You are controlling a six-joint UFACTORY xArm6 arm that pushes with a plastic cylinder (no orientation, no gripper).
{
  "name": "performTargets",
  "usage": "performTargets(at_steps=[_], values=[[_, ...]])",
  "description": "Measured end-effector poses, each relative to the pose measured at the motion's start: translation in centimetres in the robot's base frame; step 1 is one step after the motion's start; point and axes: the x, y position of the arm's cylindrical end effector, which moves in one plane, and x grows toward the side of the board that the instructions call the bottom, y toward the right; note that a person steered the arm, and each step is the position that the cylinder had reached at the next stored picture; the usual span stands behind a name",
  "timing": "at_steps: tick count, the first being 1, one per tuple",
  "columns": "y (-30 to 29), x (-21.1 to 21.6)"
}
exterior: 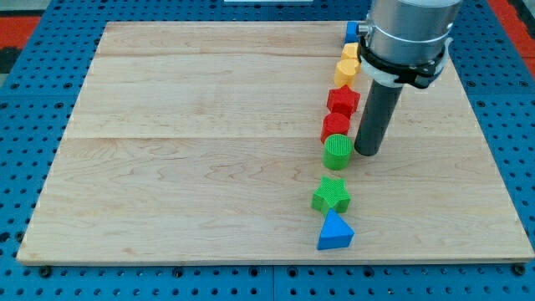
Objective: Slide the green circle to the bottom left of the red circle
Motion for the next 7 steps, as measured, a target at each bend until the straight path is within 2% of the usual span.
performTargets(at_steps=[6,7], values=[[-2.9,2.2],[0.2,2.2]])
